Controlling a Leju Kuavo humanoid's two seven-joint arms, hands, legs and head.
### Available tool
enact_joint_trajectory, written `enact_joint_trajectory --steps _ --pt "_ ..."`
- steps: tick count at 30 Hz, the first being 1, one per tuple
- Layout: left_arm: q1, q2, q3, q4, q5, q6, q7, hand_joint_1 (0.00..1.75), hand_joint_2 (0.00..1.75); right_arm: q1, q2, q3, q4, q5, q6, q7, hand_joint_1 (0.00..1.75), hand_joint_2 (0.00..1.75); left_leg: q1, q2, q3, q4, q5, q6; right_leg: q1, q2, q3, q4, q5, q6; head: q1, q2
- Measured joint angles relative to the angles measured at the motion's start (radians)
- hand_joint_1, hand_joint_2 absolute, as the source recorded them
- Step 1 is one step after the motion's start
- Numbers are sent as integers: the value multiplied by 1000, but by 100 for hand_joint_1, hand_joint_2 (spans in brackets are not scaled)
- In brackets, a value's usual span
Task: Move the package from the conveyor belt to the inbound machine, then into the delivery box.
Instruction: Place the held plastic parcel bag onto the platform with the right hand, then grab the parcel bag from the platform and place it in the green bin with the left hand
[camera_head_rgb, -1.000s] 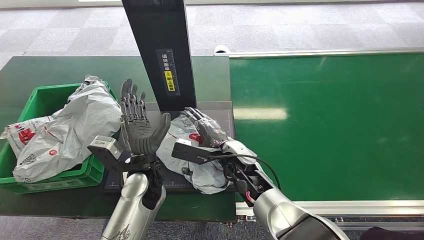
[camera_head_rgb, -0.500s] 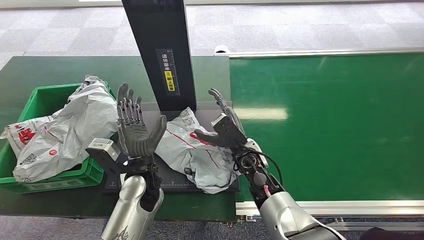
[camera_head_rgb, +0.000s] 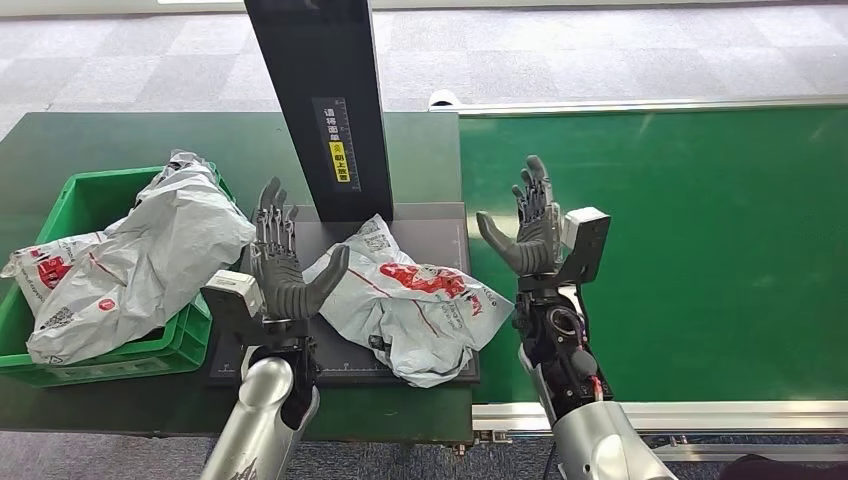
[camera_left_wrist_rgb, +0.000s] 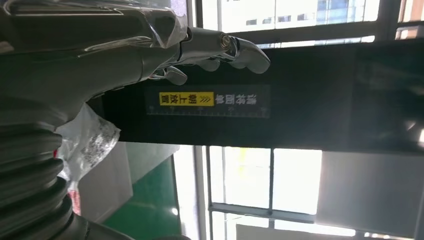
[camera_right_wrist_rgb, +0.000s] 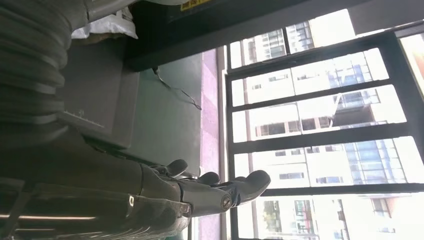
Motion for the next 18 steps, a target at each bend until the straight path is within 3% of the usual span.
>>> enact_joint_trajectory --steps 12,18 --pt "-7 20 -19 81 -50 -16 34 0 175 1 -57 -16 -71 -50 -6 -1 0 175 0 0 0 0 0 0 0 0 0 0 0 0 0 0" --pt "-18 34 -45 112 -194 -28 137 0 175 -4 -66 -16 -78 -51 -41 15 0 175 0 0 0 0 0 0 0 0 0 0 0 0 0 0"
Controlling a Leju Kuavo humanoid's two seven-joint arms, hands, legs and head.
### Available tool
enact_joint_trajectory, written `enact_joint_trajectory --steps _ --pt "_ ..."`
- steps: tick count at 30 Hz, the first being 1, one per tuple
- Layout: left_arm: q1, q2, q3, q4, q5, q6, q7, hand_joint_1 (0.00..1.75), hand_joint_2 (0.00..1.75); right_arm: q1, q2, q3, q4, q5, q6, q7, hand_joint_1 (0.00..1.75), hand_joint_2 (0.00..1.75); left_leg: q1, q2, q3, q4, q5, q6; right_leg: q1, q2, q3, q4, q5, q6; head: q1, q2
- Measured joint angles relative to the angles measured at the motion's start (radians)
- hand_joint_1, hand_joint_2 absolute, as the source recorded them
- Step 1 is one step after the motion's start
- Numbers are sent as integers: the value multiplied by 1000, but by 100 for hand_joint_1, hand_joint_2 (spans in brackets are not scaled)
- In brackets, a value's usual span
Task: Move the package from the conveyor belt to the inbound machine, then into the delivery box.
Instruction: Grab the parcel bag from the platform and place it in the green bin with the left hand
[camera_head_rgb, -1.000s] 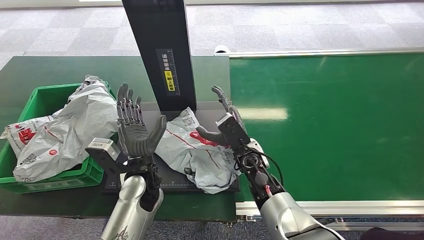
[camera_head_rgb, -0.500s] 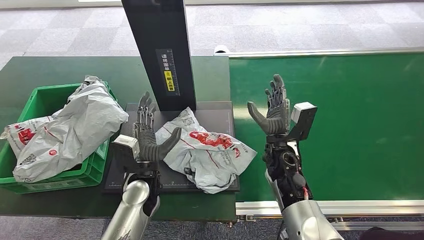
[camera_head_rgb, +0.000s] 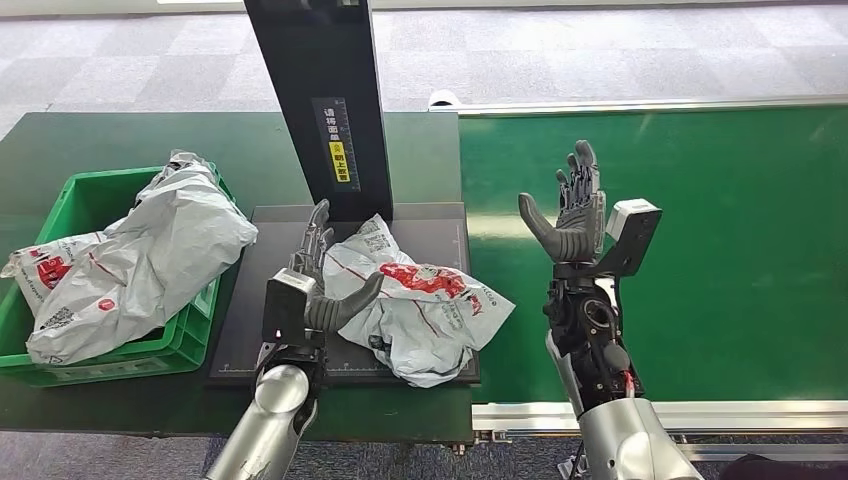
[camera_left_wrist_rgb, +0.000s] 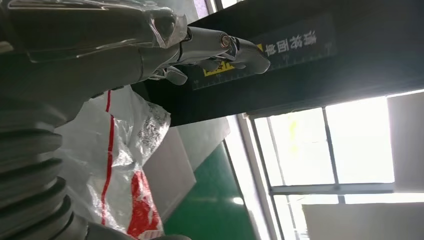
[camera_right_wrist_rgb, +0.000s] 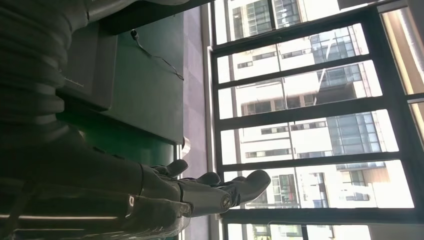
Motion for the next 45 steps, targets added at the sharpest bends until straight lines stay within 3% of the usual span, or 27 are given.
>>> enact_joint_trajectory --steps 10,17,18,22,24,35,45 --pt "-78 5 -60 172 -427 74 289 0 175 26 -17 24 -62 71 -19 73 0 175 0 0 0 0 0 0 0 0 0 0 0 0 0 0" --pt "-114 1 -76 255 -629 -24 363 0 175 21 -24 54 -52 142 7 105 0 175 0 0 0 0 0 0 0 0 0 0 0 0 0 0" --pt "-119 0 -78 268 -653 -49 365 13 175 18 -24 56 -48 149 11 107 0 175 0 0 0 0 0 0 0 0 0 0 0 0 0 0" --pt "-134 -8 -83 309 -684 -116 344 152 175 -4 -24 65 -26 175 20 120 0 175 0 -1 0 0 0 0 0 0 0 0 0 0 0 0" --pt "-139 -10 -83 320 -686 -125 335 173 175 -12 -25 70 -12 184 21 129 0 175 0 -1 0 0 0 0 0 0 0 0 0 0 0 0" --pt "-137 -15 -62 315 -697 -91 260 175 175 -23 -33 68 80 182 27 216 0 175 0 -2 0 0 0 0 0 -1 1 0 0 0 0 0" --pt "-108 -22 -23 265 -641 11 192 175 175 -20 -32 29 115 120 54 203 0 175 0 -2 0 0 0 0 0 -1 0 0 0 0 0 0"
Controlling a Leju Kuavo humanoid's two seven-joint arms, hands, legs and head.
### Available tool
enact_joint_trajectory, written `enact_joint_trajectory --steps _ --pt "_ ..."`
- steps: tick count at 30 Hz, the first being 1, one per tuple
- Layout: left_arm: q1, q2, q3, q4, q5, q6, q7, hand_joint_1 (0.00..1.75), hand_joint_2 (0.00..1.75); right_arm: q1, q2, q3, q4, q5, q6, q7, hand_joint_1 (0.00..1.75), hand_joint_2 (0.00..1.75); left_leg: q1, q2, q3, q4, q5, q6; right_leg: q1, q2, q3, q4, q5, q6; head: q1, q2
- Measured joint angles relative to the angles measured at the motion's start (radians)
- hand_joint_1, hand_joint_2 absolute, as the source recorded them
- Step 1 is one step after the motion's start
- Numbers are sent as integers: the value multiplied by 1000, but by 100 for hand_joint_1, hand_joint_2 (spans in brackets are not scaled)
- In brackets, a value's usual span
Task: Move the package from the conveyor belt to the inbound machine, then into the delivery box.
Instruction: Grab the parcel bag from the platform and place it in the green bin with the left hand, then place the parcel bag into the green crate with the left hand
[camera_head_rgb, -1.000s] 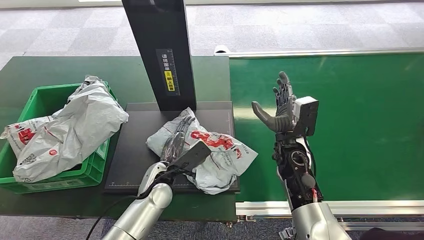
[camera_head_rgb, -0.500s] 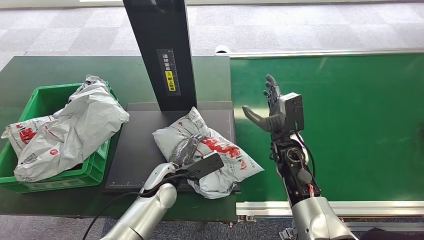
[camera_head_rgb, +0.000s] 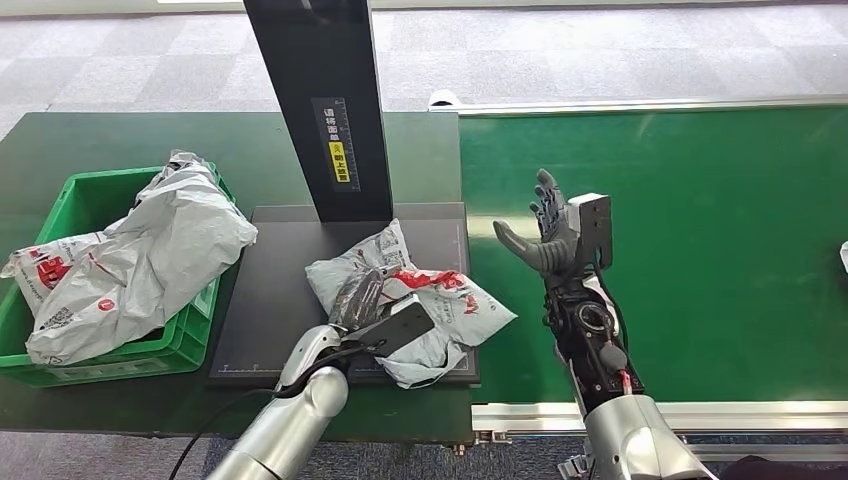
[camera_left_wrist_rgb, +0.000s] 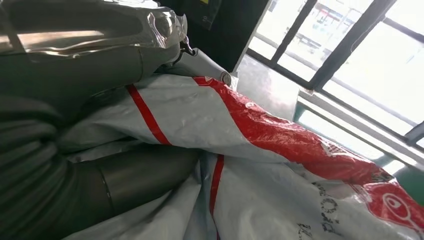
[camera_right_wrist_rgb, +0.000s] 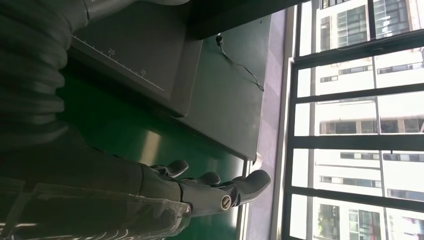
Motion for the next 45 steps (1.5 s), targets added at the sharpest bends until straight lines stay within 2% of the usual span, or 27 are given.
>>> enact_joint_trajectory --steps 6,11,15,18,22,25,29,32,35,37,39,42,45 --pt "22 -9 51 -56 105 102 -74 175 175 12 0 -2 7 0 2 -10 0 175 0 0 0 0 0 0 0 0 0 0 0 0 0 0" --pt "44 -16 81 -121 264 207 -219 175 175 19 -1 -2 8 -6 2 -26 0 175 0 0 0 0 0 0 0 0 -1 0 0 0 0 0" --pt "84 -22 83 -245 373 280 -346 175 175 23 -2 -2 8 -15 2 -39 0 175 0 0 -1 0 0 0 0 0 -1 0 0 0 0 0" --pt "118 -21 71 -390 397 361 -406 175 175 31 -6 -2 8 -26 2 -50 0 175 0 0 -1 0 0 0 0 0 -2 0 0 0 0 0" --pt "137 -15 53 -577 299 458 -428 175 175 39 -11 -3 8 -33 2 -59 0 175 0 0 -2 0 0 0 0 0 -2 0 0 0 0 0" --pt "141 -16 60 -683 195 473 -431 175 175 41 -14 -3 8 -33 2 -62 0 175 0 0 -2 0 0 0 0 0 -2 0 0 0 0 0" --pt "144 -20 72 -760 155 473 -432 175 175 42 -16 -3 8 -33 2 -62 0 175 0 0 -2 0 0 0 0 0 -2 0 0 0 0 0" --pt "143 -36 113 -809 11 473 -432 175 175 43 -16 -3 8 -32 2 -63 0 175 0 0 -2 0 0 0 0 0 -2 0 0 0 0 0" --pt "126 -50 202 -840 -139 473 -432 175 175 47 -16 -2 8 -25 2 -63 0 175 0 1 -1 0 0 0 0 0 -2 0 0 0 0 0" --pt "101 -55 283 -835 -207 473 -406 175 175 53 -16 -2 6 -19 0 -62 0 175 0 1 -1 0 0 0 0 0 -2 0 0 0 0 0" --pt "62 -53 371 -793 -248 473 -321 175 175 63 -16 -2 0 -13 -6 -62 0 175 0 1 -1 0 0 0 0 0 -2 0 0 0 0 0" --pt "2 -17 476 -677 -245 473 -116 175 175 83 -18 -3 -17 -9 -21 -61 0 175 0 2 0 0 0 0 1 1 -2 0 0 -1 0 0" --pt "-39 49 534 -546 -264 473 80 175 175 102 -21 -5 -30 -5 -30 -59 0 175 1 3 0 0 1 -1 1 1 -2 0 1 -1 0 0"
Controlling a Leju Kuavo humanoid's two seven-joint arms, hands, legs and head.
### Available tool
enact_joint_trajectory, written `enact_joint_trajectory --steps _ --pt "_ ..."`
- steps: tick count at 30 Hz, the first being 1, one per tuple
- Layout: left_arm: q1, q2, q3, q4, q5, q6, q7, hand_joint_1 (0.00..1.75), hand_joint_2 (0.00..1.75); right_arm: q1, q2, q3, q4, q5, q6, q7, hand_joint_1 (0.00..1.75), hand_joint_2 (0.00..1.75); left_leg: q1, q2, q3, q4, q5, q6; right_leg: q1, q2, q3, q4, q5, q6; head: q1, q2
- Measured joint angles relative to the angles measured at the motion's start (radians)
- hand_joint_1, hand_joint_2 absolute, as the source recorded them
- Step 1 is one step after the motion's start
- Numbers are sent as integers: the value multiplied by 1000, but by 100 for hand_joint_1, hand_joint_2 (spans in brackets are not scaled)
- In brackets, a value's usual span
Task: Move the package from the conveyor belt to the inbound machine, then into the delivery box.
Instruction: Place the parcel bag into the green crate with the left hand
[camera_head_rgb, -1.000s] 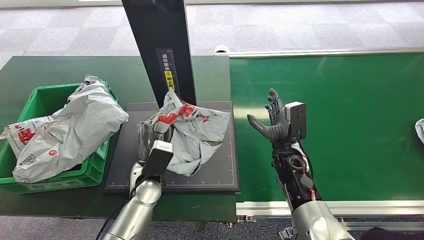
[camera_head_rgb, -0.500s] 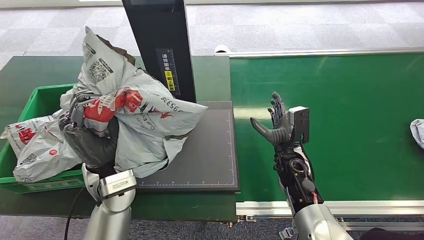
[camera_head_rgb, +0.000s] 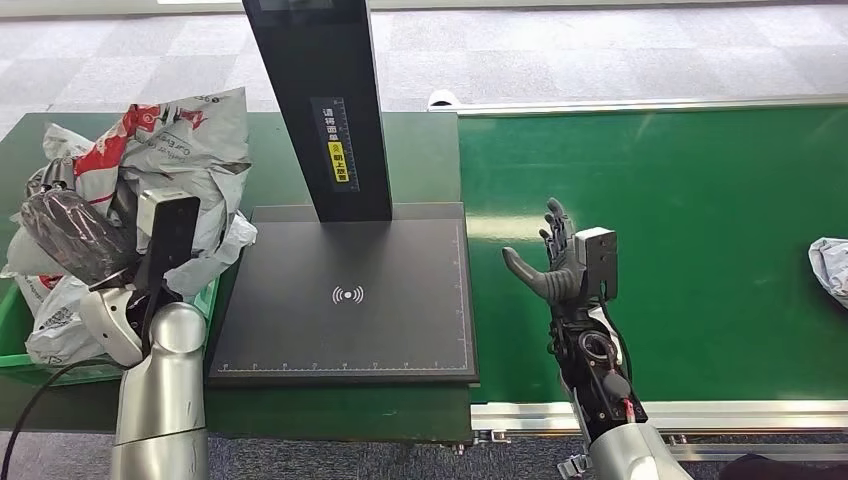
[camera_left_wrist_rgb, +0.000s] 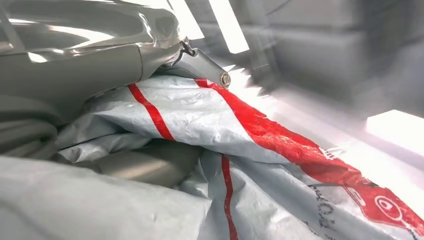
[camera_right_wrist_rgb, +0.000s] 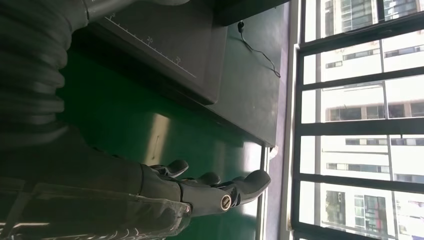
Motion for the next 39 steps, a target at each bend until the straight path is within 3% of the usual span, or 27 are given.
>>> enact_joint_trajectory --steps 7,14,15,18,19,24,31,33,37,39 --pt "-60 127 56 254 -108 -35 215 175 175 24 -2 -7 -27 32 -17 9 0 175 0 0 -1 0 0 0 0 0 0 0 0 0 0 0" --pt "-132 208 70 454 -199 -129 334 175 175 31 -4 -7 -40 51 -16 15 0 175 0 0 -1 0 -1 0 0 0 0 0 0 0 0 0" --pt "-146 218 70 481 -204 -136 342 159 175 31 -4 -7 -41 51 -14 16 0 175 0 0 -1 0 -1 0 0 0 0 0 0 0 0 0" --pt "-185 246 73 566 -221 -146 368 29 175 31 -2 -7 -44 54 -5 20 0 175 0 0 -1 0 0 0 0 0 0 0 0 0 0 0" --pt "-198 257 75 599 -224 -135 373 1 175 31 -1 -7 -45 55 -2 21 0 175 0 0 -1 0 0 0 0 0 0 0 0 0 0 0" --pt "-235 289 93 720 -206 -11 326 0 175 29 5 -5 -51 62 6 25 0 175 0 0 0 0 0 -1 0 0 0 0 0 0 0 0" --pt "-235 293 133 727 -183 3 242 0 175 28 11 -2 -64 63 9 25 0 175 0 0 -1 0 0 0 0 0 0 0 0 0 0 0" --pt "-228 287 153 698 -176 3 180 0 175 28 11 -2 -65 63 10 25 0 175 0 0 -1 0 0 0 0 0 0 0 0 0 0 0" --pt "-213 252 222 605 -144 3 10 0 0 28 12 -1 -68 62 11 22 0 175 0 0 -1 0 0 0 0 0 0 0 0 0 0 0" --pt "-209 223 267 549 -111 3 -99 0 0 28 12 0 -68 61 11 19 0 175 0 0 -1 0 0 0 0 0 0 0 0 0 0 0"
